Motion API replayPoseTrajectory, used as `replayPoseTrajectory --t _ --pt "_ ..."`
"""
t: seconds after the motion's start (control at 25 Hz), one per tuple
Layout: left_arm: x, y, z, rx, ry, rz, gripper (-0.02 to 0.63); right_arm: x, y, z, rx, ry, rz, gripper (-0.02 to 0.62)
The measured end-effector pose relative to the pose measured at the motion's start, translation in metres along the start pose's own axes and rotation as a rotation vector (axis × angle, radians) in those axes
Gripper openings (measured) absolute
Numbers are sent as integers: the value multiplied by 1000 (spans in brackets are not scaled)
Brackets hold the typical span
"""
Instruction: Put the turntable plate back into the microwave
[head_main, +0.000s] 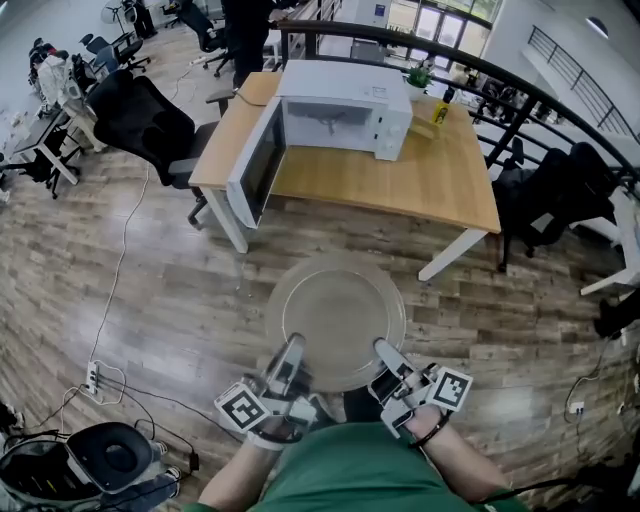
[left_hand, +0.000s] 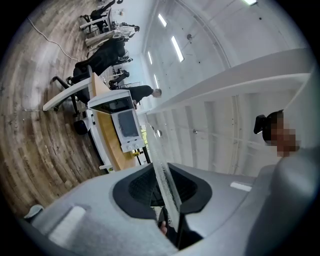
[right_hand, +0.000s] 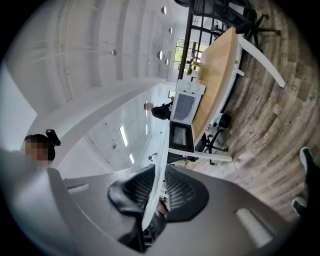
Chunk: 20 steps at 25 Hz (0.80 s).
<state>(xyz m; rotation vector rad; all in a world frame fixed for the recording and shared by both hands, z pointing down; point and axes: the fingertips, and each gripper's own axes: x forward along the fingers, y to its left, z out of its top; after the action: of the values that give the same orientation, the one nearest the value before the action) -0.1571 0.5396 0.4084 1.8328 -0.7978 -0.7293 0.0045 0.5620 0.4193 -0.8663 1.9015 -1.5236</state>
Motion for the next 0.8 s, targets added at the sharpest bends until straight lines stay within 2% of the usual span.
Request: replayPoseTrajectory --t 0.12,0.24,0.36,0.8 --pt "18 15 10 -64 -22 6 64 24 -11 13 15 9 4 64" --pt "38 26 19 -33 -32 35 64 42 -22 34 28 29 11 64" --pt "64 29 23 -60 -64 48 66 57 -26 60 31 60 23 64" --pt "158 48 51 -75 -151 80 64 122 -41 154 50 133 70 64"
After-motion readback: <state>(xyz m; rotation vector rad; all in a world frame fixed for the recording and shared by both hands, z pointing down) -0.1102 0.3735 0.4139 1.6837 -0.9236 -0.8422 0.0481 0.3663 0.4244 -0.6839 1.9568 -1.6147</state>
